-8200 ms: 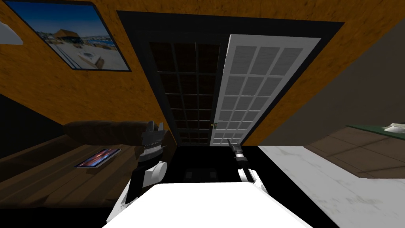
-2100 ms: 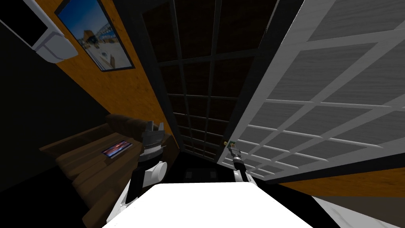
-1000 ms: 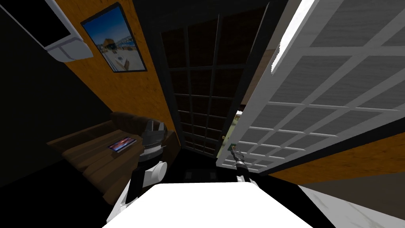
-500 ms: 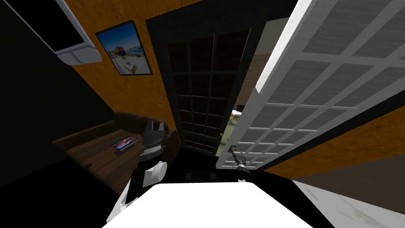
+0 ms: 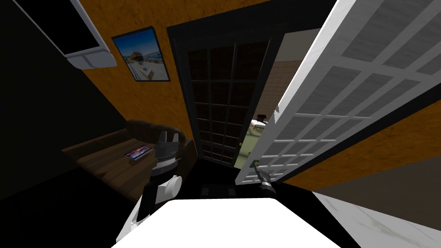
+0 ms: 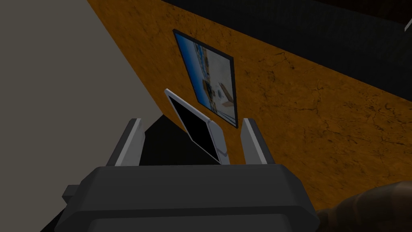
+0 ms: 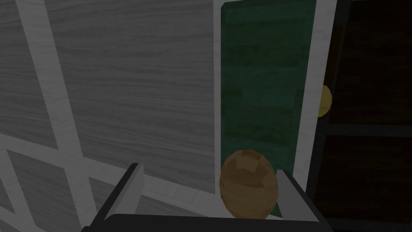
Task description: Pull the door open
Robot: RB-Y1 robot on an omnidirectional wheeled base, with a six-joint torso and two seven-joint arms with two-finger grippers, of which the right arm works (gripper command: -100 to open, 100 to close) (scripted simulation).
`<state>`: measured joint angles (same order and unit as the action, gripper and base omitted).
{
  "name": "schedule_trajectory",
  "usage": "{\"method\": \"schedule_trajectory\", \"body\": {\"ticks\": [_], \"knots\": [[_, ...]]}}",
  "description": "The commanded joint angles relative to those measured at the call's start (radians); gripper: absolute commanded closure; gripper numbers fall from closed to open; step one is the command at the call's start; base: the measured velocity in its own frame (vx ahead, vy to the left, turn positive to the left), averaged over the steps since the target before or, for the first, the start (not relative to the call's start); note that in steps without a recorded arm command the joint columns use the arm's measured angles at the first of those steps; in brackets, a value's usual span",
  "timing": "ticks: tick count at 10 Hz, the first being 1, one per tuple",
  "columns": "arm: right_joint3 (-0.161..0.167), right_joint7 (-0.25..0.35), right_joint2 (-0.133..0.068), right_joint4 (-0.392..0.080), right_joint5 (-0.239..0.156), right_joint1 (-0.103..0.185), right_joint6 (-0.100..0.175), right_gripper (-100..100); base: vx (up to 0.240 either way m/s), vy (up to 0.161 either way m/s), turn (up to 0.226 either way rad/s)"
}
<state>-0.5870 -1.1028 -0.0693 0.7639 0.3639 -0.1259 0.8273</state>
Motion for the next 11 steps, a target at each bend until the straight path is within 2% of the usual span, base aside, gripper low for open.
{"method": "schedule_trajectory", "body": {"ticks": [1,2,4,5,6,11], "knots": [[-0.023,0.014,-0.025,-0.031,-0.015,-0.015,-0.011,100,-0.103,-0.007,-0.005],[-0.023,0.041,-0.029,-0.031,-0.025,-0.026,-0.011,100,-0.085,0.000,0.001],[-0.023,0.041,-0.029,-0.031,-0.025,-0.026,-0.011,100,-0.054,0.014,-0.008],[-0.024,0.081,-0.034,-0.031,-0.040,-0.043,-0.012,100,-0.066,0.001,0.024],[-0.024,0.081,-0.034,-0.021,-0.040,-0.043,-0.012,100,-0.084,0.004,0.009],[-0.024,0.081,-0.034,-0.031,-0.040,-0.043,-0.012,100,-0.011,-0.002,-0.006]]}}
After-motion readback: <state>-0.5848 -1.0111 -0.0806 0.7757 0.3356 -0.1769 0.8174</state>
